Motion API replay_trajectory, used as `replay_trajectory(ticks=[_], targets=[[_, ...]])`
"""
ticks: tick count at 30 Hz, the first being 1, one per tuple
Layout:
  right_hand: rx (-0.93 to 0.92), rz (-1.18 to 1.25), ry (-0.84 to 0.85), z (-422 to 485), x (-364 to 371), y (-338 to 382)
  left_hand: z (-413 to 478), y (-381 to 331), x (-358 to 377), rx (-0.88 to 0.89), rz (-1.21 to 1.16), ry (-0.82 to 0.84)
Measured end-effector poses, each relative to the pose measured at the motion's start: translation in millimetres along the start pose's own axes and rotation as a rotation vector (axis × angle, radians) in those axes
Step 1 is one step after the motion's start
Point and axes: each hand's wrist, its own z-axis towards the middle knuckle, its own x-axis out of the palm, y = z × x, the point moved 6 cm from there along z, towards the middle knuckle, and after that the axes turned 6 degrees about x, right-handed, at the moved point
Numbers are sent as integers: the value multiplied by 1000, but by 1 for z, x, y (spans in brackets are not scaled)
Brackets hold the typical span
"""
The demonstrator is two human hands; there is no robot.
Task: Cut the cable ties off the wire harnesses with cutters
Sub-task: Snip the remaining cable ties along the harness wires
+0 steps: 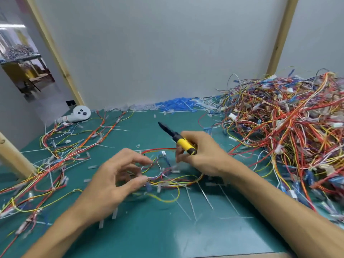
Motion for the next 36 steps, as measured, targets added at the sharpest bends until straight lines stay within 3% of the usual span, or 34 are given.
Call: replay_trajectory(ticks=[2,4,9,15,17,20,25,27,30,32,36], targets=[[18,-36,-171,4,-18,-5,-19,18,-17,20,341,-2],[32,-224,-325,5,-34,-9,-37,34,-30,-4,506,31],[98,-526,-537,5,-63,-16,-72,54,-62,51,561,126],[154,-508,-836,-3,-97,-24,-73,50,-78,-23,466,119],[170,-465,-881,-4,-101,-26,-61,44,-75,-107,477,213],[160,-416,-867,-3,-98,-27,-38,22,-59,-81,675,325],[163,-409,-802,0,-88,-24,-18,-16,6,45,698,561],[173,-389,-774,1,-86,-25,-14,-28,30,17,482,654],[121,-72,-657,4,-81,-25,-18,-57,56,-105,-186,851],[114,324,-526,8,-74,-25,-2,-53,55,-124,-264,747],[188,751,-337,12,-56,-27,58,8,27,-256,143,255]])
